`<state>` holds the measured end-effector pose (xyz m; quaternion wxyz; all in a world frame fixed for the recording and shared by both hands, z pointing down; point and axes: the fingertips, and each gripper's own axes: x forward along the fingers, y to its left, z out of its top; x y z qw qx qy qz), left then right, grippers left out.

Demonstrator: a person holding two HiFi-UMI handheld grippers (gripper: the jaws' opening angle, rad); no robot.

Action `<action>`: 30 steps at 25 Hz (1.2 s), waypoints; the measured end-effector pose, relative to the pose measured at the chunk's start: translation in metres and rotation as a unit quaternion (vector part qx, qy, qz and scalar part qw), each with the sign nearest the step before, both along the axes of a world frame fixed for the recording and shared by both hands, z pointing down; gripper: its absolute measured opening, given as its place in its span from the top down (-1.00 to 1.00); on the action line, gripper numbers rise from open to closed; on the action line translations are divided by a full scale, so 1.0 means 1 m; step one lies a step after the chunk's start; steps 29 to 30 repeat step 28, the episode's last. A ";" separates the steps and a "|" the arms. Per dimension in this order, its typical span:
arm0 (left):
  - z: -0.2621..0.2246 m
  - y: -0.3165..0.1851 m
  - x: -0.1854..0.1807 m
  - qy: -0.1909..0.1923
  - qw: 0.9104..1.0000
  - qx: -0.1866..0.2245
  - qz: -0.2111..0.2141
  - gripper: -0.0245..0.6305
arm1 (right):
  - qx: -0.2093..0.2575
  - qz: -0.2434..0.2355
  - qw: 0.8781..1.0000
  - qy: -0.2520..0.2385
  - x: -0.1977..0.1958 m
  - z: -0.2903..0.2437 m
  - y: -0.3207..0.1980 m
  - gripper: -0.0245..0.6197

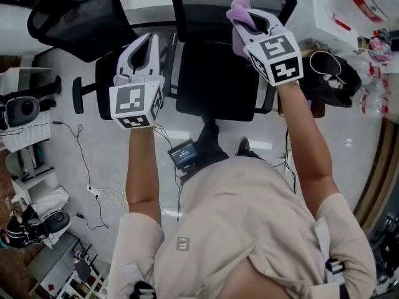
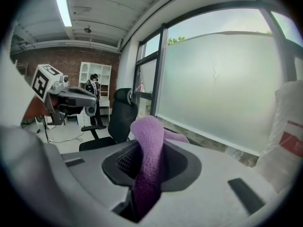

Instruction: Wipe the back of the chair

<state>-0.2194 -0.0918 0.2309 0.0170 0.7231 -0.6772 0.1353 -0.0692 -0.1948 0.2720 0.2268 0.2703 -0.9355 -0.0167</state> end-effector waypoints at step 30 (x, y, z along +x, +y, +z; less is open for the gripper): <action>-0.076 0.150 0.123 -0.016 0.998 0.062 -0.002 0.90 | 0.063 -0.006 0.997 -0.050 0.190 -0.109 0.168 0.69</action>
